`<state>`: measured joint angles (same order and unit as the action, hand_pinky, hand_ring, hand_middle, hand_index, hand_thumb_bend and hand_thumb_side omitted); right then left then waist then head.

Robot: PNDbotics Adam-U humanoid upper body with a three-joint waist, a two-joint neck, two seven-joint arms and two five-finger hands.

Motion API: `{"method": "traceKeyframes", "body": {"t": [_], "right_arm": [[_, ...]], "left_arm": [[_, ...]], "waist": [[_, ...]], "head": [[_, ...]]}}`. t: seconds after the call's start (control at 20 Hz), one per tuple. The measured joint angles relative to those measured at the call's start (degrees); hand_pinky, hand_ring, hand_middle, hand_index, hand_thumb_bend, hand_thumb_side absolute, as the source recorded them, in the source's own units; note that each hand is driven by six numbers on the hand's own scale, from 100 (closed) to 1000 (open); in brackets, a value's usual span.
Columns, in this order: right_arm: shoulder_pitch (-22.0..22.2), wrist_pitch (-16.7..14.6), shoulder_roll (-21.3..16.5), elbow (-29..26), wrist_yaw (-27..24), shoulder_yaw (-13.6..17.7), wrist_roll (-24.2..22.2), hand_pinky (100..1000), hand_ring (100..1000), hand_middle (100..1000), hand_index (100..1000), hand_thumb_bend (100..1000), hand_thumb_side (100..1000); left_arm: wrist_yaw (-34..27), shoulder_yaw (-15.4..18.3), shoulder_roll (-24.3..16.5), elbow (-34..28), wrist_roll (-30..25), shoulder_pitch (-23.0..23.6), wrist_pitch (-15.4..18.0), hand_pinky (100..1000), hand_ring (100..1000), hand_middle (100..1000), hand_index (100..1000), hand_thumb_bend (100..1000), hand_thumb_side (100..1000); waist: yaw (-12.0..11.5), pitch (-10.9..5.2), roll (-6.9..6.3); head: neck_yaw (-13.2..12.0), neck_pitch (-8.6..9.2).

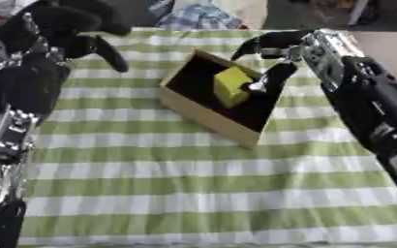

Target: Pick up objects on the table and place them in the box.

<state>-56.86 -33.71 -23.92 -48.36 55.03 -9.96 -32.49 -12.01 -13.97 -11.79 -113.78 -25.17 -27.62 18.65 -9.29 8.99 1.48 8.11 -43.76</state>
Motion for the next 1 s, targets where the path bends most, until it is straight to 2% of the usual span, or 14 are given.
{"method": "traceKeyframes", "body": {"t": [0.45, 0.65, 0.8, 0.95, 1.0], "right_arm": [[-0.1, 1.1, -0.2, -4.3, -0.3, 0.2, -0.9, 1000, 1000, 871, 939, 297, 697], [-0.1, 1.8, -1.4, -8.0, -1.5, 1.1, -1.1, 1000, 1000, 864, 934, 191, 678], [0.7, 3.0, -3.3, -12.9, -3.3, 2.2, -0.5, 1000, 947, 835, 908, 101, 688], [2.4, 5.5, -6.3, -20.5, -5.0, 4.1, 2.5, 999, 858, 807, 876, 100, 746], [3.4, 6.8, -7.5, -23.3, -5.5, 4.8, 4.3, 959, 834, 800, 867, 100, 737]], "left_arm": [[-0.1, 0.0, 0.3, 0.0, -0.1, 0.1, -0.1, 587, 791, 767, 811, 100, 652], [-0.1, 0.0, 0.3, 0.0, -0.1, 0.3, -0.1, 588, 791, 767, 810, 100, 651], [-0.1, 0.0, 0.3, 0.0, 0.1, 0.3, -0.1, 588, 791, 767, 811, 100, 649], [-0.1, 0.1, 0.3, 0.0, 0.8, 0.3, 0.0, 589, 790, 764, 812, 100, 642], [-0.1, 0.2, 0.3, 0.0, 1.1, 0.3, 0.1, 590, 790, 763, 812, 100, 639]], "waist": [[0.3, -1.05, 0.00], [0.5, -1.27, -0.04], [0.9, -1.34, -0.07], [1.2, -1.38, -0.14], [1.3, -1.38, -0.15]], "head": [[-0.4, 0.00], [-0.5, 0.00], [-1.0, 0.00], [-1.9, 0.00], [-2.2, 0.00]]}}
